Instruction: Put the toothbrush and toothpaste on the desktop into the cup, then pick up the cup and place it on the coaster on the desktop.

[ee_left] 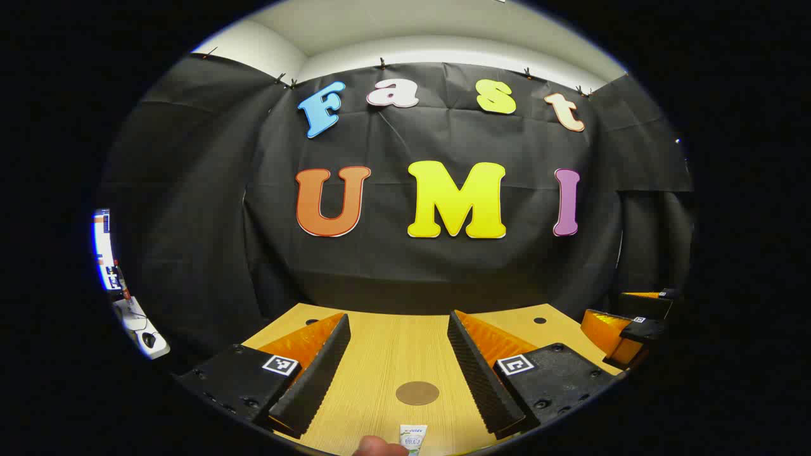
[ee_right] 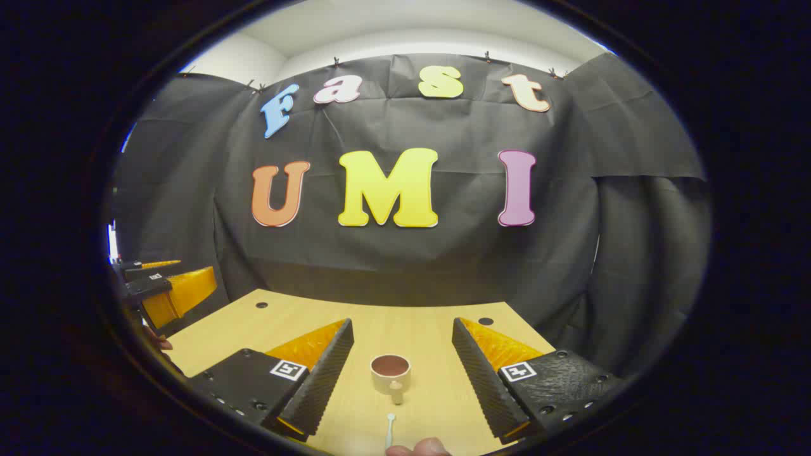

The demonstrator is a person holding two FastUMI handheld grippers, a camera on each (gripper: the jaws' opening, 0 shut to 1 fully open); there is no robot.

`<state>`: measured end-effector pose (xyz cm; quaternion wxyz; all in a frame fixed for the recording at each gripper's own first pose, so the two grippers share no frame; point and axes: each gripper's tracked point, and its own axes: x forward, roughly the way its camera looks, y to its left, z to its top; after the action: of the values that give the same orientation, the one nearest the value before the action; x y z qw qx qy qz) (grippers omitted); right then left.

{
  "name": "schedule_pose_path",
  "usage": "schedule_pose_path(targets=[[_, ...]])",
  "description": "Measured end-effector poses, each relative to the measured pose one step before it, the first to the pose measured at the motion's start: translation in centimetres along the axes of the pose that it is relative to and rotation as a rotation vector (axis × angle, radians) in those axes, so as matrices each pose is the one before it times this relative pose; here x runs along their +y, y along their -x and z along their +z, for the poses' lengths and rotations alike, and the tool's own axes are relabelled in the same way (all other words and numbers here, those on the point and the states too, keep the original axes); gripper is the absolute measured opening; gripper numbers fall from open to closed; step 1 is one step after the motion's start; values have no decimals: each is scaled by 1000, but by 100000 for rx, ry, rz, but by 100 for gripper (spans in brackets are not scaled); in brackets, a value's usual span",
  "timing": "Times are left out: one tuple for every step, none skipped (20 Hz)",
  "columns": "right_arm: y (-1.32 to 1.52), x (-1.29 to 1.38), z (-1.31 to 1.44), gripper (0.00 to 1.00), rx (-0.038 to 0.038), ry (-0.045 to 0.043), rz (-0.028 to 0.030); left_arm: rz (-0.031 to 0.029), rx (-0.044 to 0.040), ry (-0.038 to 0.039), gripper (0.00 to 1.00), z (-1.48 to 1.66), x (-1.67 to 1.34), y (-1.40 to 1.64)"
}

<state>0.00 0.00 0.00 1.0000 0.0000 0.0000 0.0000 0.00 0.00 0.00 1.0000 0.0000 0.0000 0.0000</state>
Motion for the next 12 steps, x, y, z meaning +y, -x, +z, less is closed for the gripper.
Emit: schedule_pose_path(targets=[[0, 0, 0, 95, 0, 0, 0, 224, 321, -79, 98, -174, 288, -44], [0, 0, 0, 95, 0, 0, 0, 88, 187, 49, 98, -46, 125, -15], [0, 0, 0, 95, 0, 0, 0, -114, 54, -30, 98, 40, -60, 156], [0, 0, 0, 95, 0, 0, 0, -137, 104, -252, 98, -79, 47, 20], [0, 0, 0, 95, 0, 0, 0, 48, 274, -596, 98, -164, 143, -14], [0, 0, 0, 98, 0, 0, 0, 186, 19, -232, 98, 10, 135, -11], [0, 0, 0, 95, 0, 0, 0, -77, -53, 258, 98, -54, 76, 28], [0, 0, 0, 95, 0, 0, 0, 74, 22, 407, 98, 99, 90, -19], [0, 0, 0, 95, 0, 0, 0, 8, 281, 145, 98, -107, -72, 2], [0, 0, 0, 95, 0, 0, 0, -250, 1, 101, 98, -98, -37, 33], [0, 0, 0, 95, 0, 0, 0, -94, 8, -244, 98, 20, 17, 49], [0, 0, 0, 98, 0, 0, 0, -343, -182, -270, 98, 42, -40, 65]])
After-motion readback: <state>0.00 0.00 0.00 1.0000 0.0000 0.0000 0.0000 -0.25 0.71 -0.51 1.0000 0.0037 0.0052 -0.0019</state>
